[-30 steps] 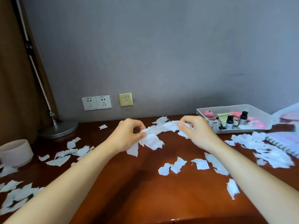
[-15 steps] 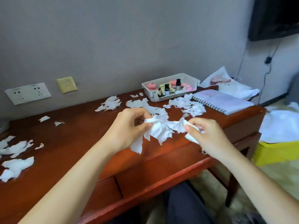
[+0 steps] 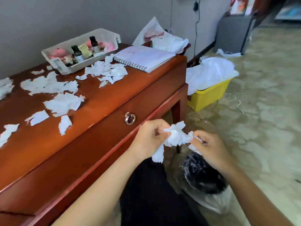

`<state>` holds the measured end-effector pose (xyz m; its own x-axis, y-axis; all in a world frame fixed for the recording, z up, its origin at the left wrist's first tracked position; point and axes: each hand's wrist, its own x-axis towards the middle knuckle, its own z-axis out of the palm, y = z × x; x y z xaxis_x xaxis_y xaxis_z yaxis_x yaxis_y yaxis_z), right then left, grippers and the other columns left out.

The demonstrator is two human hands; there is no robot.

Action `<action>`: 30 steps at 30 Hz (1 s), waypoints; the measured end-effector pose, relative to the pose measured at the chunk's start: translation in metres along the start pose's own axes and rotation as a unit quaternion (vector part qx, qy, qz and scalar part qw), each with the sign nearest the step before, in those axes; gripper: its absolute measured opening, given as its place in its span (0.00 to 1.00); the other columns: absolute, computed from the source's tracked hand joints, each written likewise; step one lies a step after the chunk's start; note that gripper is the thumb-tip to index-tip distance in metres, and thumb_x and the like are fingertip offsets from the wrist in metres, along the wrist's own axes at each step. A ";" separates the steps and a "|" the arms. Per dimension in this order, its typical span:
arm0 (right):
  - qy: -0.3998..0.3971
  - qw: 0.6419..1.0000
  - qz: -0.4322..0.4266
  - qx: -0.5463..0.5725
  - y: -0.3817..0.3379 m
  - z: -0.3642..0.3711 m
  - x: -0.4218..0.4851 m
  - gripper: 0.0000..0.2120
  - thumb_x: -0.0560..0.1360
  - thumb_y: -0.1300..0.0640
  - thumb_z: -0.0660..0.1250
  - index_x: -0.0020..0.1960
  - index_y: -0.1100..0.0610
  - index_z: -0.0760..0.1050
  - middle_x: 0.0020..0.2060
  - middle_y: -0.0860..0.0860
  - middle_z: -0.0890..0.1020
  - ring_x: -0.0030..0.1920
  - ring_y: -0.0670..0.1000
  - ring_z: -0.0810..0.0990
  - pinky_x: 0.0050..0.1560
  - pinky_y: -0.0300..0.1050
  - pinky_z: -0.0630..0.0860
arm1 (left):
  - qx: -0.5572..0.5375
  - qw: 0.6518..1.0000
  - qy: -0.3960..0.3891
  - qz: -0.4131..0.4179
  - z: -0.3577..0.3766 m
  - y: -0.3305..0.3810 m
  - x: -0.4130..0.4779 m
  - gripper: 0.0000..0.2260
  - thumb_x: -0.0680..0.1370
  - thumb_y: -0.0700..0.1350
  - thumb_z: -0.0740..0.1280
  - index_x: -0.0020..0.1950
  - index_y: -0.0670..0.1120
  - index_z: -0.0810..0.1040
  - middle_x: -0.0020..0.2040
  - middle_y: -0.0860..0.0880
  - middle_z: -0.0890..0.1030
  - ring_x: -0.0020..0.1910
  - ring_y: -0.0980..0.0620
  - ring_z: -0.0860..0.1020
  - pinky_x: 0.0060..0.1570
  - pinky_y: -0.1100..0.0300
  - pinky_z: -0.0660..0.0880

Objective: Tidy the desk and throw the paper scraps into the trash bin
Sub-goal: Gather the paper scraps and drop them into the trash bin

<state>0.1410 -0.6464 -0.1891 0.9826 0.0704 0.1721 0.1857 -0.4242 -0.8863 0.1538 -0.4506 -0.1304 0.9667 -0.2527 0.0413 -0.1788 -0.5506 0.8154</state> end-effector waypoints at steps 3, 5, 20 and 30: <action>0.014 0.998 0.061 -0.007 0.045 -0.009 -0.001 0.13 0.75 0.60 0.65 0.35 0.67 0.71 0.26 0.46 0.64 0.28 0.43 0.62 0.30 0.36 0.58 | -0.028 0.999 0.012 -0.039 0.051 -0.020 0.027 0.05 0.75 0.36 0.68 0.39 0.40 0.78 0.35 0.45 0.78 0.35 0.53 0.73 0.40 0.61 0.71; 0.003 0.994 0.107 -0.007 0.075 -0.012 -0.001 0.13 0.76 0.57 0.65 0.37 0.65 0.75 0.28 0.49 0.70 0.28 0.42 0.65 0.32 0.37 0.61 | -0.059 0.994 0.035 -0.090 0.090 -0.038 0.041 0.06 0.75 0.37 0.69 0.39 0.45 0.77 0.35 0.50 0.77 0.36 0.54 0.73 0.43 0.61 0.70; 0.024 0.929 0.365 -0.057 0.221 0.005 -0.004 0.16 0.76 0.59 0.64 0.32 0.63 0.70 0.25 0.51 0.65 0.27 0.48 0.64 0.31 0.45 0.57 | -0.014 0.961 -0.006 -0.278 0.257 -0.118 0.100 0.06 0.78 0.40 0.64 0.40 0.45 0.73 0.40 0.49 0.76 0.42 0.50 0.73 0.41 0.62 0.65; -0.007 0.869 0.487 -0.084 0.272 0.030 -0.011 0.18 0.75 0.59 0.62 0.29 0.56 0.60 0.25 0.52 0.62 0.28 0.51 0.63 0.31 0.45 0.55 | -0.024 0.944 -0.101 -0.312 0.292 -0.163 0.104 0.04 0.77 0.37 0.62 0.48 0.43 0.75 0.48 0.45 0.78 0.49 0.47 0.75 0.45 0.60 0.68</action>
<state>0.1809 -0.7360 -0.4452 0.6735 -0.3853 -0.6308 -0.7370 -0.4153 -0.5332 0.2299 -0.6193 -0.4279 0.8254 -0.0398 -0.5632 0.4274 -0.6077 0.6693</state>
